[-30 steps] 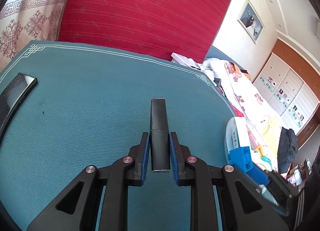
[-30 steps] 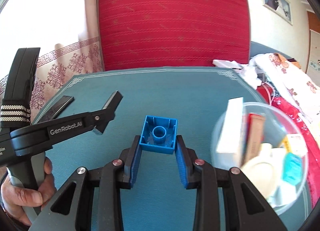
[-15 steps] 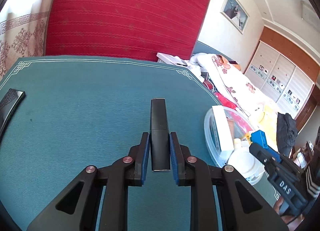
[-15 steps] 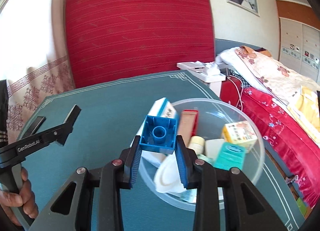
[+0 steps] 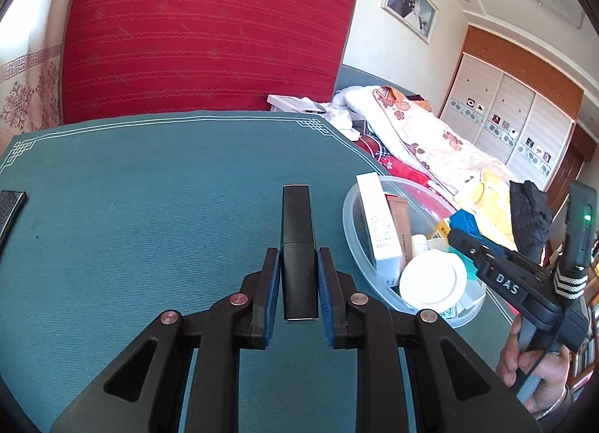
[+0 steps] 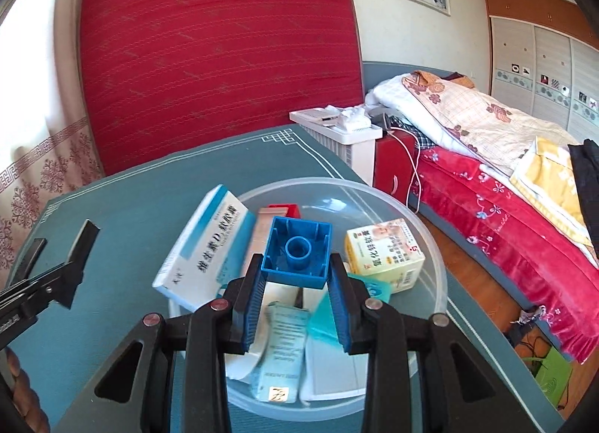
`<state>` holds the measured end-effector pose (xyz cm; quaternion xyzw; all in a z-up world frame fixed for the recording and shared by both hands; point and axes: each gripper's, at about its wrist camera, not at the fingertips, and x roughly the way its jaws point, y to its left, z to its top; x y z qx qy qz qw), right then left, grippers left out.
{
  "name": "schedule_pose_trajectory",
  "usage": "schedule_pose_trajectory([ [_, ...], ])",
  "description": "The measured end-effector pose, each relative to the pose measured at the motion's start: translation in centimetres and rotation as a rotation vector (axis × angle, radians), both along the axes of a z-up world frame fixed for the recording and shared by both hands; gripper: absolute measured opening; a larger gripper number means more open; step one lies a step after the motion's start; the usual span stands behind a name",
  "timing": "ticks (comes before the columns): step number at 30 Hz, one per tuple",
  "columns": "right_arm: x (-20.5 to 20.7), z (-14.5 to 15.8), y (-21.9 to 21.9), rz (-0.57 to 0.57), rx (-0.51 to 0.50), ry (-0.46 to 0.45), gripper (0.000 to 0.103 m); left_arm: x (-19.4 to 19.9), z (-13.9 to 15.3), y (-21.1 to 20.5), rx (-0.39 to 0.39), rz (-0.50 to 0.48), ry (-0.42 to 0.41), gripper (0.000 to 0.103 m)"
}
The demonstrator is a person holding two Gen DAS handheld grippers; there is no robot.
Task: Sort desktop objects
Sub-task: 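Carry the black case and blue brick over the clear bowl with both grippers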
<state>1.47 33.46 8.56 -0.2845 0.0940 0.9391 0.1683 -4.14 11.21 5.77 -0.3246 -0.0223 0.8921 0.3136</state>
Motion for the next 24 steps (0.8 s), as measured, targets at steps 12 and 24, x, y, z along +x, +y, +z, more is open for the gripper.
schedule_pose_trajectory([
  [12, -0.2, -0.7, 1.4, 0.014, -0.016, -0.008, 0.037, 1.6, 0.2, 1.9, -0.031, -0.061, 0.026, 0.022],
  [24, -0.1, -1.2, 3.0, 0.010, -0.076, 0.067, 0.037, 2.0, 1.6, 2.3, -0.043, -0.058, 0.066, 0.022],
])
